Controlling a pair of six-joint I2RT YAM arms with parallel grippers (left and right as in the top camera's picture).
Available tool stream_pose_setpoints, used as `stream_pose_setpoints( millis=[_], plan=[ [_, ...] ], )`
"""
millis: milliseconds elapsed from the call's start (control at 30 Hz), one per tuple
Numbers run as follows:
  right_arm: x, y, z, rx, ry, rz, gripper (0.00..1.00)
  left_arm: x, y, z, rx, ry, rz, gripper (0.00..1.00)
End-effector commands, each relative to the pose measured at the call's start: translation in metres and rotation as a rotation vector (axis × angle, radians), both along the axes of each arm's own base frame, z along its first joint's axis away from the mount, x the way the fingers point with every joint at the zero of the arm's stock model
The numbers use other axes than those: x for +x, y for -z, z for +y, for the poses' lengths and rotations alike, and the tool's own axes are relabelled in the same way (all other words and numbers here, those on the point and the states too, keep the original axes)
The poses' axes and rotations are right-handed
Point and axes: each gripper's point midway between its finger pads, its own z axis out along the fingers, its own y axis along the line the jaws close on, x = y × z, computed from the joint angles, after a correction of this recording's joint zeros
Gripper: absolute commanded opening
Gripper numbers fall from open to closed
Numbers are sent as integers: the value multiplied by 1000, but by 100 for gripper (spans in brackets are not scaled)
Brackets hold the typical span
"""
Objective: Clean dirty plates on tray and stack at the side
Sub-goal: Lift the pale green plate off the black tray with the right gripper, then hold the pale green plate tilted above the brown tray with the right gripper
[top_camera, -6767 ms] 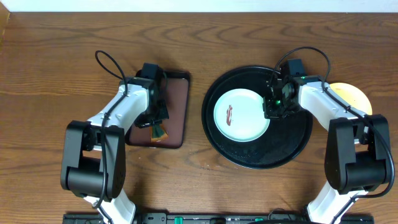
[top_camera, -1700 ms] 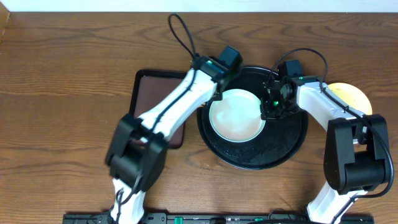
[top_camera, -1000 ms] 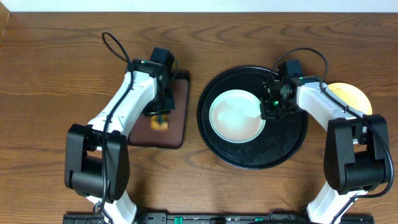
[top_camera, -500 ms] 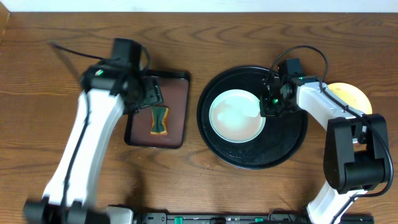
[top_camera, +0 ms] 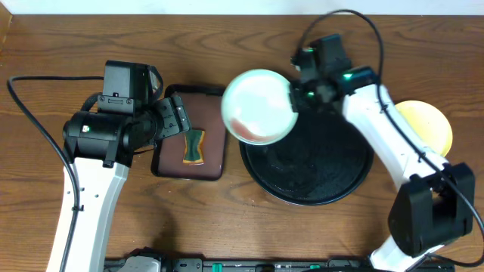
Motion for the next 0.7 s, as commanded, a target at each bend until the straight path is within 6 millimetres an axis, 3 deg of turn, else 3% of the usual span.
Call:
stream_pose_setpoints(
  millis=[0, 233, 333, 667],
  plan=[
    [2, -28, 46, -37, -70, -167, 1, 1, -6, 0, -6, 11, -16, 83],
    [8, -39, 113, -174, -205, -456, 1, 1, -6, 0, -6, 11, -16, 84],
    [7, -45, 132, -280, -276, -578, 1, 1, -6, 0, -6, 11, -16, 84],
    [10, -80, 133, -461, -233, -762, 1, 1, -6, 0, -6, 11, -15, 84]
  ],
)
